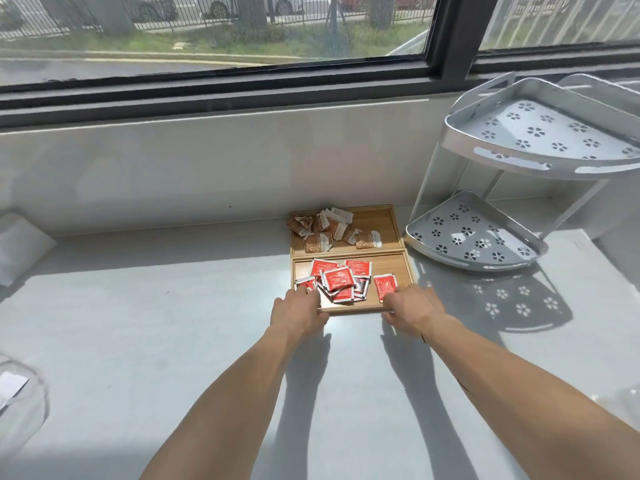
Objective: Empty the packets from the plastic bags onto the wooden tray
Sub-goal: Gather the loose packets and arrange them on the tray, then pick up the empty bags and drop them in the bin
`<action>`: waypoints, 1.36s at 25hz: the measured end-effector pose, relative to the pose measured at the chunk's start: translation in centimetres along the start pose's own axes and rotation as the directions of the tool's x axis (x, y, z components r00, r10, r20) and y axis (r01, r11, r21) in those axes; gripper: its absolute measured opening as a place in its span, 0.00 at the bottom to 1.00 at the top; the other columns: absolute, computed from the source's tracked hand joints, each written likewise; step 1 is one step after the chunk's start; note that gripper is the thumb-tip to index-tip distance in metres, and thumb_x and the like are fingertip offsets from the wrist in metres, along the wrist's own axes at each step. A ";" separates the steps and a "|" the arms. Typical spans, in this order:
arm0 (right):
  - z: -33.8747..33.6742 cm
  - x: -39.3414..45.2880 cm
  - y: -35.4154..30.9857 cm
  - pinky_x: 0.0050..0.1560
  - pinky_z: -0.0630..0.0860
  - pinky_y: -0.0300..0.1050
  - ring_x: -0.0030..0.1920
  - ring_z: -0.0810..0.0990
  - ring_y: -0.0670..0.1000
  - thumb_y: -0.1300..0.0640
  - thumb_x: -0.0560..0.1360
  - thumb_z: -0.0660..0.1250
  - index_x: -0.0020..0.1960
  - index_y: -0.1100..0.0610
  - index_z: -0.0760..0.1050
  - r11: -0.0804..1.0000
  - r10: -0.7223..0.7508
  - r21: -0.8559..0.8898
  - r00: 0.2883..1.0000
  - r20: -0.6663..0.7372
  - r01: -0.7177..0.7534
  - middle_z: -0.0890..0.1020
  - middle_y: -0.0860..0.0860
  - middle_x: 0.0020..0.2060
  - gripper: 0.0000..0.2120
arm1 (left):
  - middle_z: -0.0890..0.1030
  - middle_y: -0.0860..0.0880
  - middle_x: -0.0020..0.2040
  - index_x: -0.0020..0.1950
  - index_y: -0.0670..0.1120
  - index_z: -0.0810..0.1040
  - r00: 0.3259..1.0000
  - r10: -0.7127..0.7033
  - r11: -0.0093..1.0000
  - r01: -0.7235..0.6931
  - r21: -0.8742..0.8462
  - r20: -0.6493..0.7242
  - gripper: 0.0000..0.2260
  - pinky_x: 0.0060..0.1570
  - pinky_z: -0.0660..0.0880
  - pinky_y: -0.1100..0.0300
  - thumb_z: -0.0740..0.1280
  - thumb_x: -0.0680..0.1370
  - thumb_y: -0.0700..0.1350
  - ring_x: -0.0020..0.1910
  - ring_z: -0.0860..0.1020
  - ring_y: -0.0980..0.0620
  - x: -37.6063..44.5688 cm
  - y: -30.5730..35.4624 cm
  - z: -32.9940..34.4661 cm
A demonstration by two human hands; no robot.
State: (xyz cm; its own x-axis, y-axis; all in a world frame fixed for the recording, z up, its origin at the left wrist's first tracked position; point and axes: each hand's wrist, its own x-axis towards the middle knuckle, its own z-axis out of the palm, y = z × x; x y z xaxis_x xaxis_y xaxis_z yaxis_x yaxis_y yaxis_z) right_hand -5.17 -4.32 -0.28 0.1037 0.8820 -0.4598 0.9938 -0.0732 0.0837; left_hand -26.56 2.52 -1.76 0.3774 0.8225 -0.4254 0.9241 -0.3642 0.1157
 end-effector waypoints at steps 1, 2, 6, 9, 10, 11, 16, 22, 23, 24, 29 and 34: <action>0.2 -0.8 0.1 0.61 0.70 0.55 0.63 0.74 0.56 0.45 0.79 0.59 0.63 0.50 0.76 1.000 0.007 0.003 0.999 0.036 -0.007 0.80 0.52 0.60 0.17 | 0.77 0.46 0.62 0.63 0.49 0.75 0.996 0.040 0.999 -0.041 0.007 0.082 0.18 0.55 0.72 0.50 0.63 0.77 0.55 0.61 0.75 0.44 -0.1 0.3 -0.3; 0.4 -1.5 0.3 0.61 0.70 0.54 0.63 0.74 0.56 0.45 0.79 0.59 0.62 0.49 0.76 1.000 0.009 0.014 0.997 0.076 -0.010 0.79 0.52 0.61 0.16 | 0.78 0.47 0.61 0.63 0.50 0.76 0.980 0.076 0.997 -0.077 0.003 0.183 0.18 0.55 0.73 0.51 0.64 0.76 0.56 0.60 0.76 0.45 -0.2 0.7 -0.5; 1.7 -4.8 1.7 0.61 0.72 0.52 0.64 0.74 0.56 0.46 0.79 0.59 0.64 0.48 0.76 0.998 0.029 0.053 0.988 0.149 -0.037 0.79 0.52 0.62 0.16 | 0.83 0.47 0.58 0.62 0.48 0.78 0.912 0.169 0.977 -0.204 0.056 0.374 0.18 0.56 0.77 0.54 0.65 0.77 0.56 0.56 0.80 0.46 -1.3 3.0 -1.0; 2.5 -7.4 3.6 0.61 0.73 0.49 0.64 0.75 0.54 0.47 0.79 0.59 0.65 0.47 0.74 0.991 0.064 0.099 0.976 0.207 -0.086 0.78 0.51 0.62 0.17 | 0.80 0.47 0.61 0.65 0.49 0.76 0.906 0.221 0.956 -0.274 0.102 0.360 0.20 0.58 0.76 0.53 0.64 0.77 0.57 0.59 0.78 0.46 -2.4 5.7 -0.7; 2.9 -8.2 4.3 0.61 0.73 0.49 0.64 0.76 0.53 0.47 0.78 0.59 0.66 0.46 0.74 0.985 0.075 0.132 0.968 0.238 -0.109 0.78 0.50 0.62 0.17 | 0.81 0.47 0.61 0.65 0.49 0.76 0.901 0.237 0.952 -0.289 0.096 0.362 0.20 0.58 0.76 0.54 0.65 0.77 0.58 0.59 0.78 0.46 -2.7 6.6 -0.6; 3.1 -9.3 5.2 0.61 0.74 0.48 0.64 0.76 0.52 0.47 0.78 0.59 0.66 0.46 0.73 0.977 0.081 0.171 0.961 0.265 -0.129 0.78 0.49 0.63 0.17 | 0.81 0.47 0.60 0.65 0.49 0.76 0.896 0.252 0.948 -0.304 0.092 0.366 0.20 0.58 0.76 0.54 0.65 0.77 0.58 0.59 0.79 0.46 -3.1 7.8 -0.5; 5.1 -14.8 10.7 0.59 0.72 0.47 0.63 0.75 0.52 0.47 0.77 0.61 0.64 0.46 0.75 0.925 0.140 0.315 0.960 0.241 -0.214 0.77 0.49 0.64 0.17 | 0.79 0.46 0.63 0.64 0.47 0.77 0.857 0.346 0.892 -0.426 0.150 0.382 0.22 0.59 0.73 0.53 0.67 0.76 0.58 0.63 0.76 0.44 -3.9 15.0 -0.4; 8.9 -22.9 19.5 0.62 0.74 0.49 0.63 0.77 0.56 0.53 0.77 0.60 0.64 0.50 0.76 0.931 0.264 0.183 0.929 0.259 -0.316 0.77 0.53 0.63 0.17 | 0.77 0.48 0.65 0.64 0.51 0.76 0.812 0.418 0.843 -0.514 0.159 0.407 0.23 0.63 0.73 0.53 0.70 0.72 0.59 0.63 0.75 0.46 -4.9 26.8 0.6; 9.8 -24.3 21.0 0.62 0.75 0.51 0.62 0.77 0.56 0.54 0.77 0.60 0.64 0.51 0.76 0.922 0.286 0.180 0.916 0.283 -0.343 0.77 0.54 0.63 0.17 | 0.77 0.48 0.65 0.64 0.51 0.76 0.800 0.433 0.832 -0.532 0.157 0.414 0.23 0.63 0.73 0.53 0.70 0.72 0.59 0.63 0.75 0.46 -5.1 28.8 0.9; 10.7 -25.8 22.5 0.60 0.76 0.51 0.61 0.78 0.57 0.55 0.77 0.60 0.63 0.52 0.77 0.909 0.313 0.182 0.901 0.300 -0.376 0.77 0.54 0.63 0.16 | 0.78 0.49 0.64 0.64 0.52 0.76 0.787 0.451 0.818 -0.554 0.159 0.421 0.23 0.62 0.73 0.53 0.70 0.72 0.59 0.63 0.75 0.47 -5.3 30.8 1.2; 15.1 -32.8 29.0 0.54 0.76 0.49 0.59 0.79 0.55 0.56 0.76 0.60 0.62 0.50 0.77 0.817 0.435 0.238 0.832 0.345 -0.526 0.79 0.51 0.61 0.16 | 0.80 0.50 0.61 0.63 0.51 0.77 0.739 0.507 0.755 -0.629 0.186 0.443 0.22 0.61 0.73 0.56 0.70 0.72 0.58 0.61 0.77 0.49 -6.0 39.8 3.1; 19.1 -37.8 32.0 0.56 0.77 0.48 0.59 0.79 0.55 0.57 0.74 0.60 0.59 0.51 0.78 0.693 0.553 0.318 0.760 0.342 -0.647 0.80 0.51 0.60 0.16 | 0.81 0.47 0.60 0.63 0.50 0.77 0.680 0.568 0.686 -0.703 0.190 0.464 0.22 0.61 0.74 0.56 0.72 0.72 0.56 0.59 0.78 0.48 -6.2 46.0 4.7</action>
State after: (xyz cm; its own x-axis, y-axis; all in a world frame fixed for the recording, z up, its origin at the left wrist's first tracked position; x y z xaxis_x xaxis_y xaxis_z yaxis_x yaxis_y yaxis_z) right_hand 23.44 -48.95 2.88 0.6419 0.4705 -0.6054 0.6342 -0.7696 0.0744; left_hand 13.33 -21.40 2.03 0.7534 0.1497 -0.6403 0.3572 -0.9107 0.2075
